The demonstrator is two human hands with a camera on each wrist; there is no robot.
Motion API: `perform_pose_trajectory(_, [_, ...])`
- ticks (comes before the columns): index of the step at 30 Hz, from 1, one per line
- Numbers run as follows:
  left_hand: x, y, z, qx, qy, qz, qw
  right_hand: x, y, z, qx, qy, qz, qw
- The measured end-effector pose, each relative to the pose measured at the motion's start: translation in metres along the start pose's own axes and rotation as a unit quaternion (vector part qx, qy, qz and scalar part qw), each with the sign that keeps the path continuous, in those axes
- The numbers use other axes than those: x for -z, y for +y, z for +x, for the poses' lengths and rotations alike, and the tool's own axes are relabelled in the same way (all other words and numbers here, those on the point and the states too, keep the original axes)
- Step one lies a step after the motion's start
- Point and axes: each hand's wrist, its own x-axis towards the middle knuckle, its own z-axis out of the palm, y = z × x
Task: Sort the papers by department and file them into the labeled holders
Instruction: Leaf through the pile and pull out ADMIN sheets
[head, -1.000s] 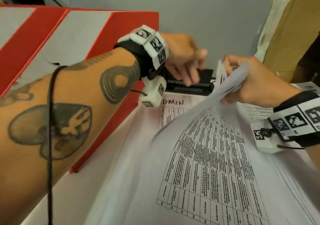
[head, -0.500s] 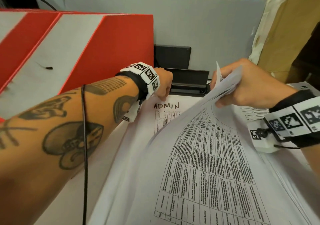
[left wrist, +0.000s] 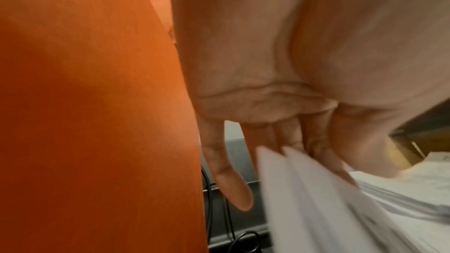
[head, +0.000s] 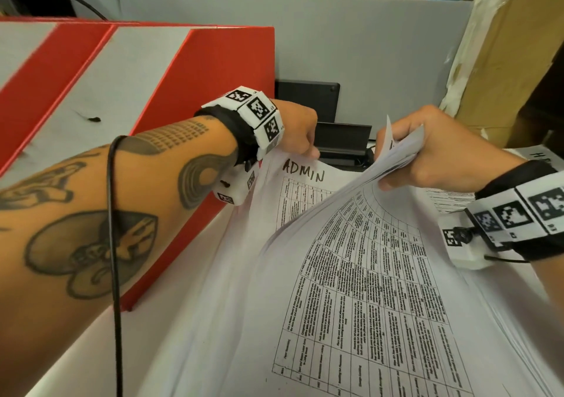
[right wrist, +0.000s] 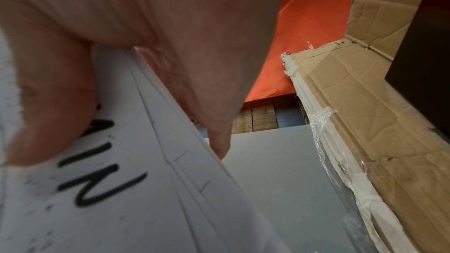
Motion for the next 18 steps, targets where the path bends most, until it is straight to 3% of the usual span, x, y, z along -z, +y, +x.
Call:
perform_pose_trajectory(9, [0.005, 0.013, -0.007, 0.013, 0.037, 0.066, 0.997, 0.000, -0.004, -0.002, -0.015, -0.005, 0.003, 1.000])
perform_pose_trajectory(13, [0.017, 0.023, -0.018, 0.034, 0.089, 0.138, 0.986, 0.000, -0.003, -0.002, -0.017, -0.006, 0.006, 1.000])
perform_pose_trajectory(18, [0.027, 0.035, -0.022, 0.006, 0.052, 0.149, 0.987, -0.001, -0.001, -0.001, -0.011, -0.006, 0.006, 1.000])
